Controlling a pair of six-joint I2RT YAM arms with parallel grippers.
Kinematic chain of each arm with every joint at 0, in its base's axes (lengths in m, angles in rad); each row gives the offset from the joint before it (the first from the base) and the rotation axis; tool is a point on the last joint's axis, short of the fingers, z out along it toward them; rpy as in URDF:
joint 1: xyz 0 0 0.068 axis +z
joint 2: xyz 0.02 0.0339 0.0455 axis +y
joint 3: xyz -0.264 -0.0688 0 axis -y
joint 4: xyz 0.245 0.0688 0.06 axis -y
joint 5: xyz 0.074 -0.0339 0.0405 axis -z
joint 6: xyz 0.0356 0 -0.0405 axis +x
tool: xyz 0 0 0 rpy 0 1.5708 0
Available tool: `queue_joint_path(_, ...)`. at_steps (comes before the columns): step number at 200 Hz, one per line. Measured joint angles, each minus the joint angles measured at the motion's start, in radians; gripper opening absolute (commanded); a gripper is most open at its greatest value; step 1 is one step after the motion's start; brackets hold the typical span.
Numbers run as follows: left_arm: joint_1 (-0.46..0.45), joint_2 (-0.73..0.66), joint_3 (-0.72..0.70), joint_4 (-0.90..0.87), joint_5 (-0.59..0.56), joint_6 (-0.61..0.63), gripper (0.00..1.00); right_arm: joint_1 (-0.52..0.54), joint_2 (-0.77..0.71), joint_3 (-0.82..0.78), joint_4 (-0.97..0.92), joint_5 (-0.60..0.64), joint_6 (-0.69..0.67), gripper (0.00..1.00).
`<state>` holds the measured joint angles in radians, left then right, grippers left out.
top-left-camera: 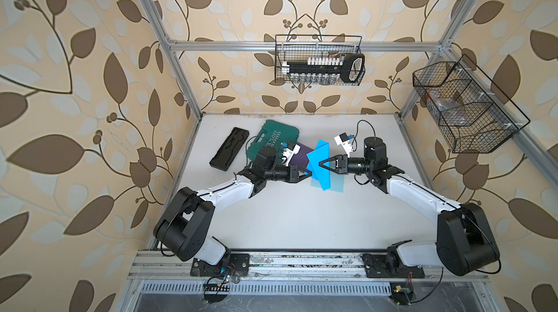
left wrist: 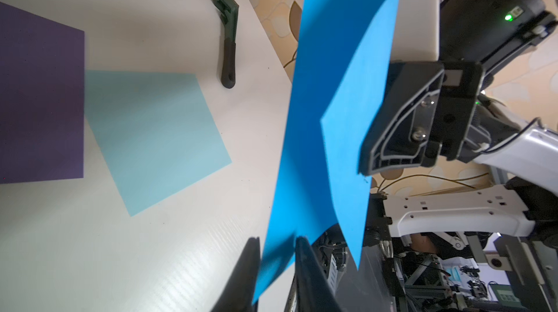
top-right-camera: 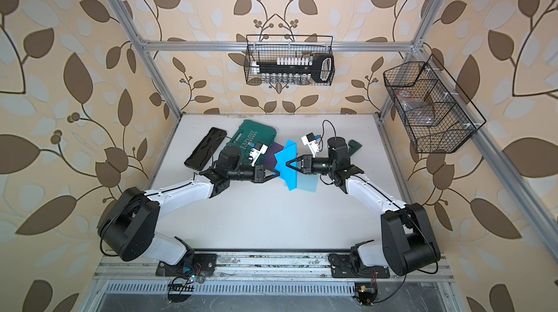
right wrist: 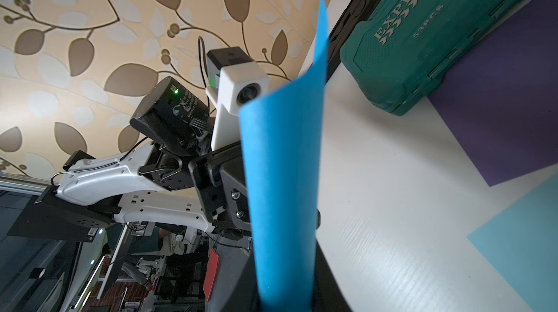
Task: Fold the square paper diagonally
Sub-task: Pick up the paper from the center of the board.
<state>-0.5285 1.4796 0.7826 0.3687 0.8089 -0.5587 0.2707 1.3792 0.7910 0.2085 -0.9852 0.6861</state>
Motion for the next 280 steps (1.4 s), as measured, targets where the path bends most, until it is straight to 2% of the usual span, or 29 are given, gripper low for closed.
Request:
queue_joint_path(19, 0.004, 0.000, -0.004, 0.006, 0.005, -0.004, 0.05, -0.004, 0.000, -0.001, 0.006, -0.004, 0.002, 0.23)
queue_joint_path(47, 0.019, -0.012, -0.023, 0.016, 0.011, 0.000, 0.00, -0.012, 0.000, -0.001, 0.010, -0.015, 0.002, 0.26)
queue_joint_path(118, 0.040, -0.044, -0.031, 0.016, 0.018, 0.002, 0.00, -0.016, 0.000, -0.001, 0.005, -0.075, -0.050, 0.27)
queue_joint_path(151, 0.040, -0.044, -0.030, 0.016, 0.021, 0.005, 0.01, 0.000, 0.000, -0.001, -0.045, -0.086, -0.097, 0.33)
queue_joint_path(178, 0.040, -0.044, -0.026, 0.005, 0.022, 0.006, 0.02, 0.022, 0.000, 0.000, -0.088, -0.085, -0.131, 0.34)
queue_joint_path(201, 0.040, -0.044, -0.019, -0.015, 0.026, 0.012, 0.03, 0.027, -0.001, 0.000, -0.103, -0.081, -0.143, 0.40)
queue_joint_path(230, 0.040, -0.044, 0.001, -0.053, 0.033, 0.032, 0.04, 0.028, -0.023, 0.000, -0.107, -0.061, -0.152, 0.53)
queue_joint_path(280, 0.040, -0.044, 0.024, -0.120, 0.060, 0.083, 0.04, 0.027, -0.049, 0.000, -0.086, -0.042, -0.150, 0.54)
